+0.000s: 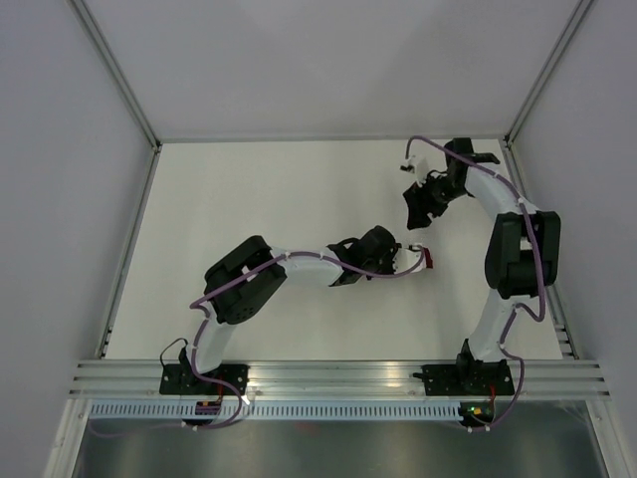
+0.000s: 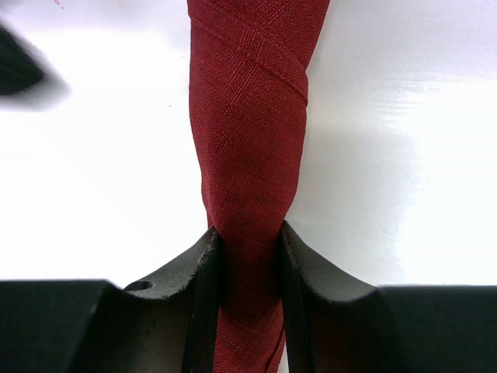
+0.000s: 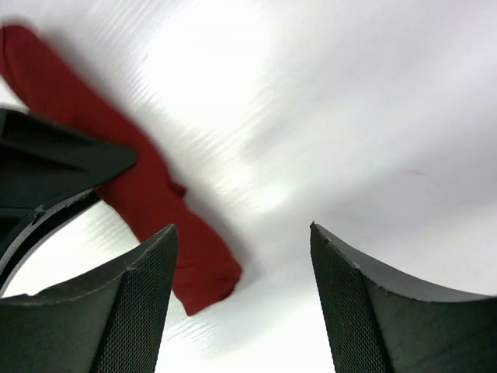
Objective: Fold the napkin, place the utensils inside, and roll it up
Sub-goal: Roll the napkin with the utensil
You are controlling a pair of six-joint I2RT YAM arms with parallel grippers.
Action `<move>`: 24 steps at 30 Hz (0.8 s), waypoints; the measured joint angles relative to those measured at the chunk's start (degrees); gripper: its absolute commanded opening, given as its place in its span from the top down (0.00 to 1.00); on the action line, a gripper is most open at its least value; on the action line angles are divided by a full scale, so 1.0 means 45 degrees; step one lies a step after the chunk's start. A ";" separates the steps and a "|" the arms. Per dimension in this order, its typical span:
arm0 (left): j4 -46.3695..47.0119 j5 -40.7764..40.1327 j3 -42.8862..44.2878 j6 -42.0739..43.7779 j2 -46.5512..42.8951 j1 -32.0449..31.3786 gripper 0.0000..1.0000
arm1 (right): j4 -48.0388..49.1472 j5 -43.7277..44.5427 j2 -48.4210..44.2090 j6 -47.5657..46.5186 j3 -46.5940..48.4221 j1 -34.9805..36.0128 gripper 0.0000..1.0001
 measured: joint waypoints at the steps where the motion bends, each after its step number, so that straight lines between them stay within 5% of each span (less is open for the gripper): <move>1: -0.0034 0.0010 0.0010 -0.0117 0.0000 0.0000 0.62 | 0.0330 -0.0102 -0.0228 0.0554 0.0112 -0.0379 0.26; 9: -0.1117 0.0044 0.1035 -0.1535 0.0389 0.0034 0.63 | 0.1112 -0.0384 -0.1651 0.2424 -0.0282 -0.3162 0.38; 12: -0.1520 0.0034 0.1404 -0.2312 0.0525 0.0049 0.63 | 0.0947 -0.0364 -0.2696 0.2278 -0.1753 -0.3298 0.57; 24: -0.3050 -0.0525 0.3060 -0.5882 0.1248 0.0083 0.62 | 0.0379 -0.0223 -0.3385 0.2035 -0.4522 -0.3118 0.67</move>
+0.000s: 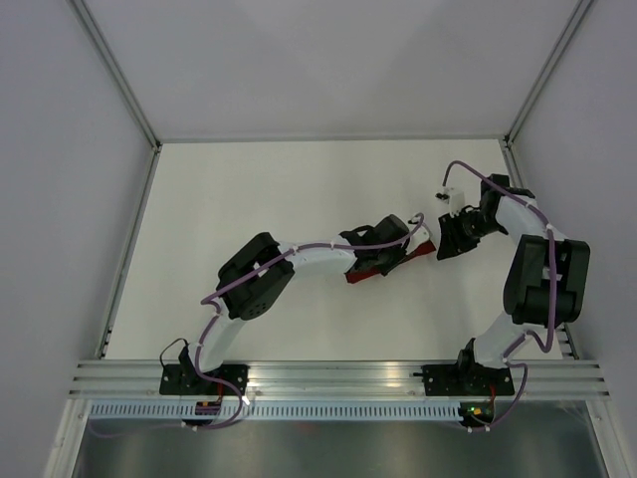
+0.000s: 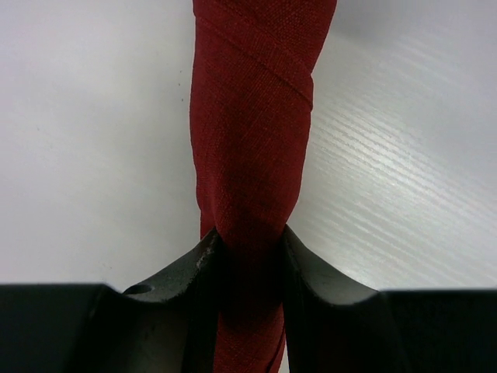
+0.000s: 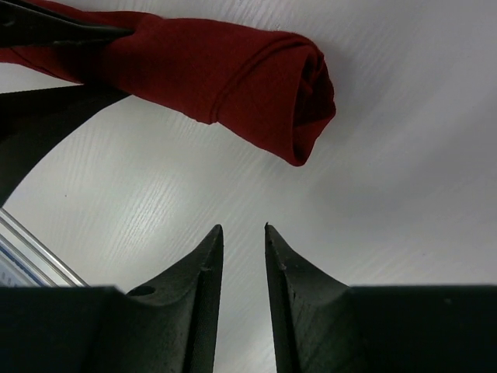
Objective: Fold the napkin, place the utensils inside, and roll it up
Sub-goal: Roll the napkin with the utensil
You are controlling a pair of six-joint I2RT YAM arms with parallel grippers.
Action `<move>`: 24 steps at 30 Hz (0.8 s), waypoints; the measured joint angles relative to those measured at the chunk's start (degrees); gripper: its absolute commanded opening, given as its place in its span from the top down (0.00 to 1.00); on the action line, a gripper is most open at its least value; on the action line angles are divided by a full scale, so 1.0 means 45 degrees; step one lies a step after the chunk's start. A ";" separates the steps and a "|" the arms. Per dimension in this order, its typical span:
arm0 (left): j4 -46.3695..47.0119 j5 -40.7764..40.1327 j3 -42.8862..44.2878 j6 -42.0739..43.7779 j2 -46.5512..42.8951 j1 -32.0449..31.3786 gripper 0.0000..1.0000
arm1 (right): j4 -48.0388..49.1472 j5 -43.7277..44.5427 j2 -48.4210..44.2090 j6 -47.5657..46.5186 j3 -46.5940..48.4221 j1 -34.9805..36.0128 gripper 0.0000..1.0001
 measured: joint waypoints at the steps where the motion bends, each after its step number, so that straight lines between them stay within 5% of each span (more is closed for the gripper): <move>1: -0.0053 -0.0024 0.0049 -0.0257 0.0015 0.0000 0.62 | 0.0029 0.0005 0.0185 0.0049 -0.0039 0.0000 0.68; 24: -0.0452 -0.0369 0.0544 -0.4843 0.0243 0.0015 0.60 | 0.1719 0.0986 0.3327 0.3580 0.1025 0.1481 0.73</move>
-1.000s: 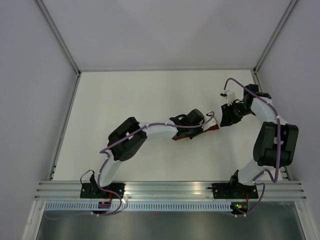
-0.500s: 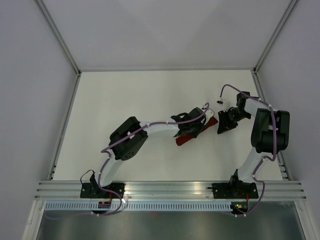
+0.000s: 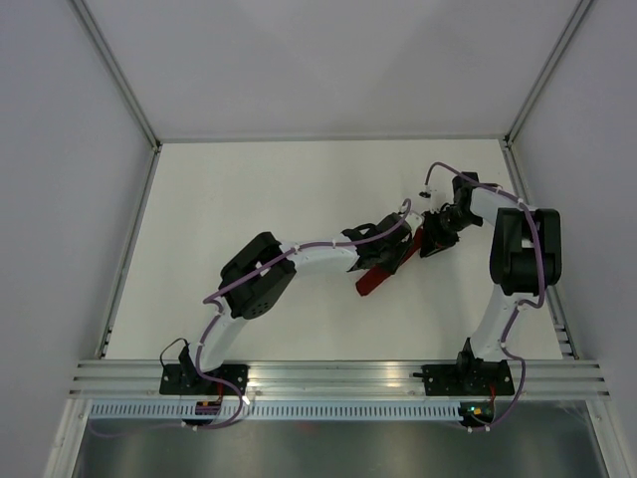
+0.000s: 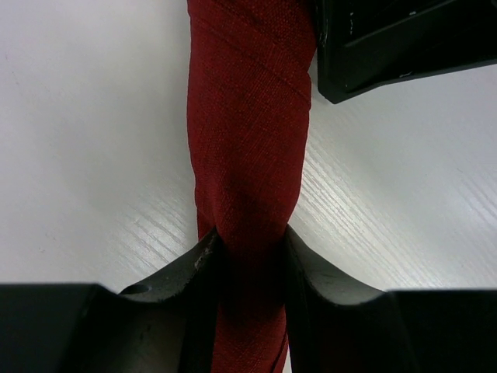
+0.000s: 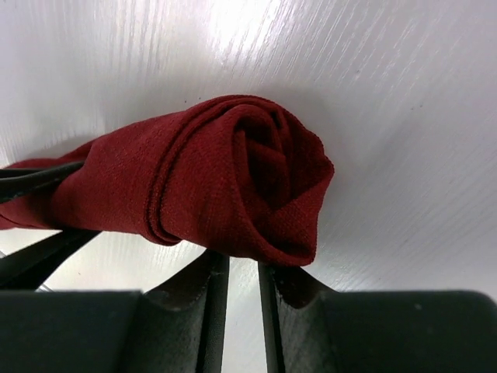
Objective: Fold the napkin, place the utensils inside, and roll it up
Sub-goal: Roll the napkin with the utensil
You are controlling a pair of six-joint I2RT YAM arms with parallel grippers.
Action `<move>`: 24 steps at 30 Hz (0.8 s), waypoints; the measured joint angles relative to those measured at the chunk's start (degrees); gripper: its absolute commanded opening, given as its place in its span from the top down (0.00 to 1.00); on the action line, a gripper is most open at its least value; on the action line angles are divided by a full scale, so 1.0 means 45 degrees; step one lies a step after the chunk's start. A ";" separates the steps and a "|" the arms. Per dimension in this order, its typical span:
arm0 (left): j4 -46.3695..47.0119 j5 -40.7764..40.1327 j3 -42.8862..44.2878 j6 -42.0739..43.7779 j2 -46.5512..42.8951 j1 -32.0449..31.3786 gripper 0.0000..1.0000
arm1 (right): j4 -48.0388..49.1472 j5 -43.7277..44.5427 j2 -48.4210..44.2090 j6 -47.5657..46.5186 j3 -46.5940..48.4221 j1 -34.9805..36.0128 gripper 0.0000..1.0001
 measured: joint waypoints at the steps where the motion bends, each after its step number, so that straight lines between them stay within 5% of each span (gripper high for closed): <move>1: -0.0015 -0.0010 0.0029 -0.0107 0.0015 0.0000 0.60 | -0.0005 -0.0010 0.0068 0.0107 0.0083 0.0005 0.73; 24: -0.0389 -0.0223 0.0607 -0.2215 0.0345 -0.0005 0.47 | -0.0126 0.0272 0.1263 0.0991 0.1865 0.0578 0.77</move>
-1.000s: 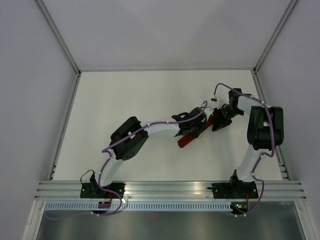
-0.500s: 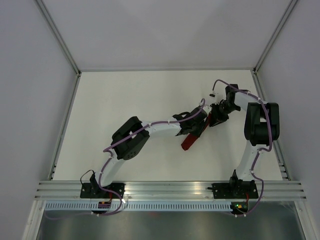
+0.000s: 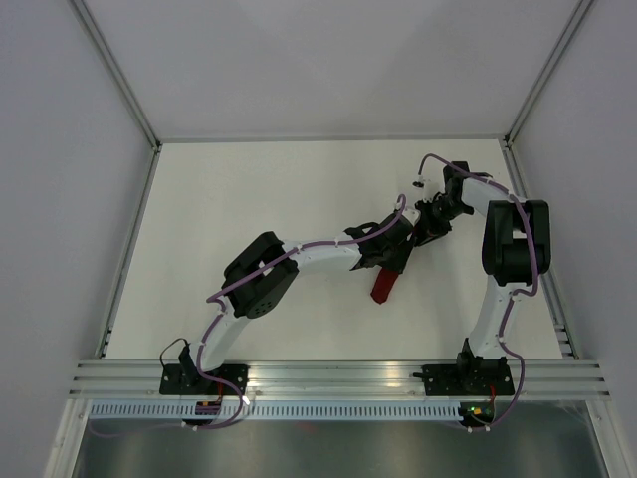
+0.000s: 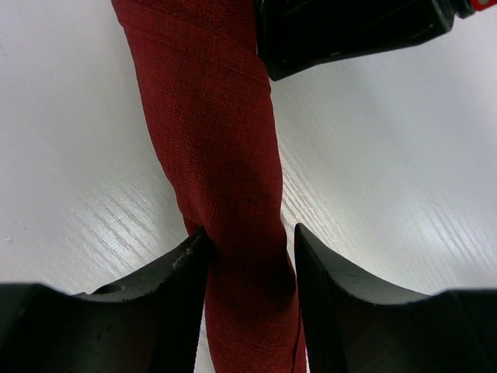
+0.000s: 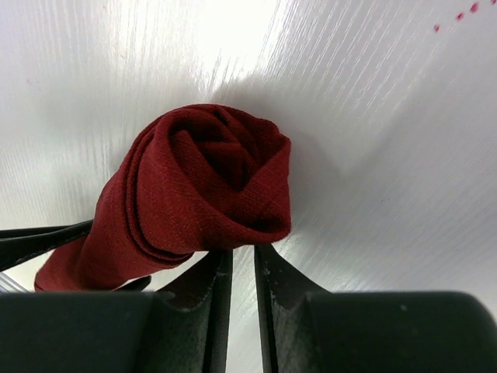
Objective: Fold the napkin, place the utensils inside, and roll it up
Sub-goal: Roll the napkin with the utensil
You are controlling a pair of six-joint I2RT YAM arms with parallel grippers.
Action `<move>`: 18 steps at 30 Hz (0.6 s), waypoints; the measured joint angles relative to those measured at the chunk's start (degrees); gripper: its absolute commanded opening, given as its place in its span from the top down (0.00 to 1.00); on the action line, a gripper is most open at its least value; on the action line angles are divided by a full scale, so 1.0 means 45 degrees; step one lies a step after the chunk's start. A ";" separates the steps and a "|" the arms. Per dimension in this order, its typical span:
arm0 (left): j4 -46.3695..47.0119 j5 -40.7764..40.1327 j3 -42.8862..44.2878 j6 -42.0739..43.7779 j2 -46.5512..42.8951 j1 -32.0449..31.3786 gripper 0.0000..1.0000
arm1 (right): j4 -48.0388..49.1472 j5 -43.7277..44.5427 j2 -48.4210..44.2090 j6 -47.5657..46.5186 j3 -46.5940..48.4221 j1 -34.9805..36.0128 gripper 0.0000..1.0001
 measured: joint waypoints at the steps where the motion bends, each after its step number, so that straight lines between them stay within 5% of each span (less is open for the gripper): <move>1: 0.0005 0.0000 0.0000 -0.0049 0.0000 0.0000 0.47 | -0.0010 0.0000 0.0058 0.0005 0.0102 0.0000 0.77; 18: 0.0102 0.0015 0.0024 -0.0816 0.0000 0.0034 0.44 | -0.0068 0.0661 0.0447 0.0019 0.0923 0.0714 0.78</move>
